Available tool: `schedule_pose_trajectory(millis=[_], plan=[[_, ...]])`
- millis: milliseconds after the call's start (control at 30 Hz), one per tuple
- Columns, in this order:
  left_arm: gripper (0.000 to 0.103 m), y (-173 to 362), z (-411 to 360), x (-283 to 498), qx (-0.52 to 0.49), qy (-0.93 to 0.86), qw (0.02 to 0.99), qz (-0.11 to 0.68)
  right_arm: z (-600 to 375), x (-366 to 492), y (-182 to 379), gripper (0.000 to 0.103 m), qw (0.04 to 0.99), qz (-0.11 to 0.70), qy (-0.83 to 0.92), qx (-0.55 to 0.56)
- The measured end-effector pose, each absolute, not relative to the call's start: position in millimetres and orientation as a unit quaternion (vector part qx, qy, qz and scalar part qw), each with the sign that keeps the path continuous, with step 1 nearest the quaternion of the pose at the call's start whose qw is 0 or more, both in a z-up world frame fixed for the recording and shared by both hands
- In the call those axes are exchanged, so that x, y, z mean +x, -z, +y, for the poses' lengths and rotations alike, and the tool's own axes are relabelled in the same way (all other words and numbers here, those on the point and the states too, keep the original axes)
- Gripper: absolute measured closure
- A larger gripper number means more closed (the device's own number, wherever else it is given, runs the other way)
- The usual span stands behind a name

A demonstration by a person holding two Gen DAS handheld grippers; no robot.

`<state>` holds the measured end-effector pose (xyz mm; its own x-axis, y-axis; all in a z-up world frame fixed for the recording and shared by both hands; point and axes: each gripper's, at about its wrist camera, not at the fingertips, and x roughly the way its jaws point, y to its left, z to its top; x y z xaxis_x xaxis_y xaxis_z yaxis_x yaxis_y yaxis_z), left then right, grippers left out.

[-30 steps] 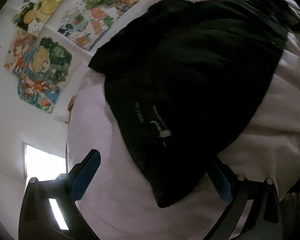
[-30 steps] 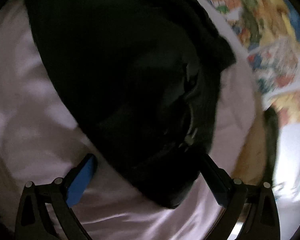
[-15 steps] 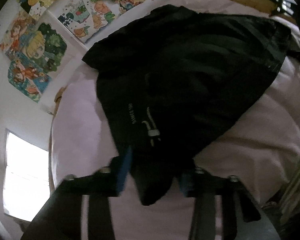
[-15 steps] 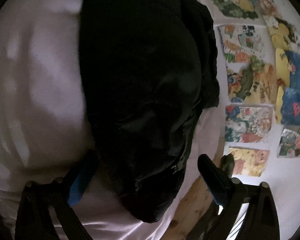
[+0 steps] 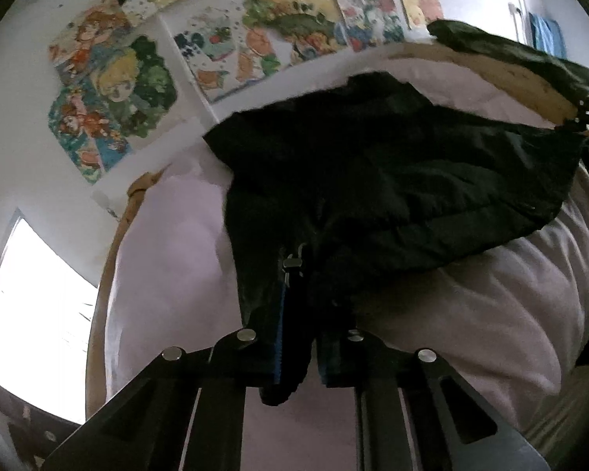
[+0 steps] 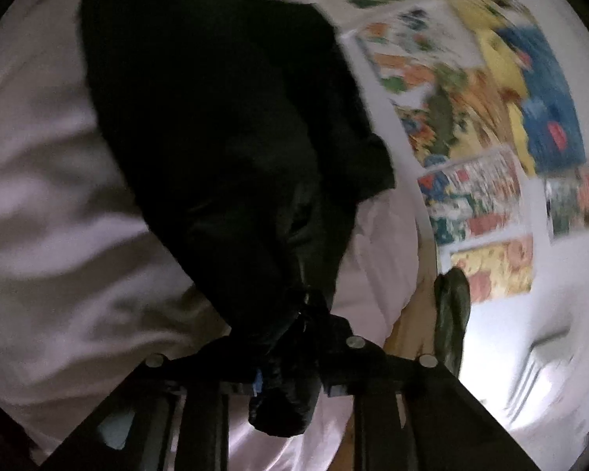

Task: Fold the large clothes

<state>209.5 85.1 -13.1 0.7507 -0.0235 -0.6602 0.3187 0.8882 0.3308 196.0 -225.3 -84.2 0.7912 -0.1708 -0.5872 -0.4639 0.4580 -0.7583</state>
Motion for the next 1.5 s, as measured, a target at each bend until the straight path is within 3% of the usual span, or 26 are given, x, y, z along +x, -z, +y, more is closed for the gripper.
schedule_pose_trajectory(millis=[267, 833, 1133, 1333, 1500], plan=[[0.097, -38.8, 98.0, 200.4, 0.160, 0.065, 0.941, 0.290, -223.5, 191.3, 28.2, 0.092, 0.846, 0.286, -0.083, -0.443], [0.099, -149.0, 118.0, 120.7, 0.054, 0.040, 0.994, 0.085, -243.0, 123.6, -119.4, 0.093, 0.951, 0.150, -0.067, -0.262], [0.099, -141.0, 113.6, 151.3, 0.059, 0.024, 0.987, 0.148, -238.0, 159.2, -104.7, 0.093, 0.942, 0.200, -0.069, -0.260], [0.099, -117.4, 115.1, 178.9, 0.057, 0.018, 0.972, 0.229, -228.4, 177.8, -69.3, 0.093, 0.921, 0.242, -0.095, -0.291], [0.099, -121.4, 109.7, 212.7, 0.047, 0.009, 0.976, 0.214, -223.3, 210.4, -72.4, 0.093, 0.926, 0.224, -0.086, -0.292]])
